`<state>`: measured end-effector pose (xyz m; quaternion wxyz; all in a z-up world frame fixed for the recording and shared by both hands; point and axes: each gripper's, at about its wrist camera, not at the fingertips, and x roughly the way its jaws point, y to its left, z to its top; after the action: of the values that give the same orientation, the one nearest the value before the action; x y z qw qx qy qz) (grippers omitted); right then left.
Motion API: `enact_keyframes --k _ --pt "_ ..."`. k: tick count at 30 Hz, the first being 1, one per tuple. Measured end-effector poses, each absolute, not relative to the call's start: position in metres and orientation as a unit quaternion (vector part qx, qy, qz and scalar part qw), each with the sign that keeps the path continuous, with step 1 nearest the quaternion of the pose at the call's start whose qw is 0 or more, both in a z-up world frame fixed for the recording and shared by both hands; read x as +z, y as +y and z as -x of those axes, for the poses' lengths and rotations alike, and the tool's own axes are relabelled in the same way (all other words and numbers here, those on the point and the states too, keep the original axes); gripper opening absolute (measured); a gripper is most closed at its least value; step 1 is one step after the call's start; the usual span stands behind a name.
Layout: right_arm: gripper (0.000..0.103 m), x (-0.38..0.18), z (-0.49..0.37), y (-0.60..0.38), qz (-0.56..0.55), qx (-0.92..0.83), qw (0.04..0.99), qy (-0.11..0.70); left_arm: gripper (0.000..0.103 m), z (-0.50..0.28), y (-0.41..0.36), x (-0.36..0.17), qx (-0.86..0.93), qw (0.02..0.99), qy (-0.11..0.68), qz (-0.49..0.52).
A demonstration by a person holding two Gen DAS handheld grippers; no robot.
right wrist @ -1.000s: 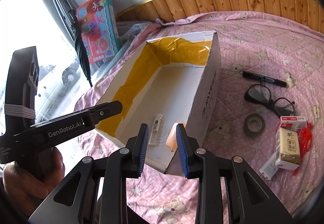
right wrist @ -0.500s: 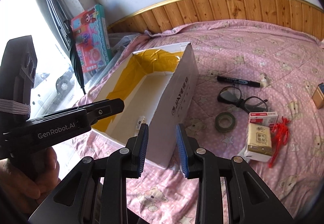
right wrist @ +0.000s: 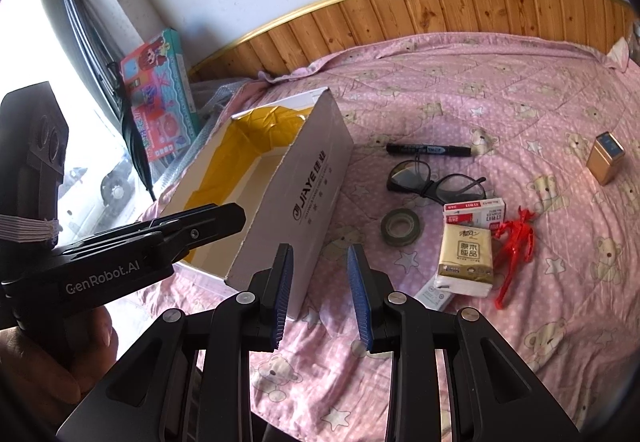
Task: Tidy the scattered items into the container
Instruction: 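Move both tools back toward the scattered items, then grasp the tissue pack with the right tool while the left tool grasps the white charger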
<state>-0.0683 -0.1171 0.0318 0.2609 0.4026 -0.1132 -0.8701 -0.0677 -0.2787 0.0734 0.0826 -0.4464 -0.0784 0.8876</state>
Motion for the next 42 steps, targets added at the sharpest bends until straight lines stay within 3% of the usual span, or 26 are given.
enact_keyframes --k 12,17,26,31,40,42 --pt "0.031 -0.011 0.08 -0.058 -0.439 -0.859 0.204 -0.165 0.03 0.067 -0.23 0.045 0.869 0.136 -0.062 0.473" --pt "0.031 -0.023 0.092 -0.038 -0.444 -0.859 0.178 -0.179 0.039 0.077 -0.209 0.022 0.855 0.159 -0.049 0.491" --pt "0.036 -0.053 0.107 -0.025 -0.473 -0.845 0.152 -0.196 0.039 0.089 -0.203 -0.01 0.836 0.165 -0.056 0.52" --pt "0.047 -0.069 0.114 -0.017 -0.479 -0.826 0.156 -0.253 0.039 0.093 -0.209 -0.016 0.834 0.161 -0.065 0.524" --pt "0.05 -0.107 0.139 -0.014 -0.498 -0.759 0.174 -0.381 0.039 0.097 -0.206 -0.024 0.831 0.171 -0.061 0.526" --pt "0.042 -0.109 0.143 -0.01 -0.495 -0.758 0.17 -0.39 0.039 0.097 -0.204 -0.026 0.83 0.174 -0.059 0.527"
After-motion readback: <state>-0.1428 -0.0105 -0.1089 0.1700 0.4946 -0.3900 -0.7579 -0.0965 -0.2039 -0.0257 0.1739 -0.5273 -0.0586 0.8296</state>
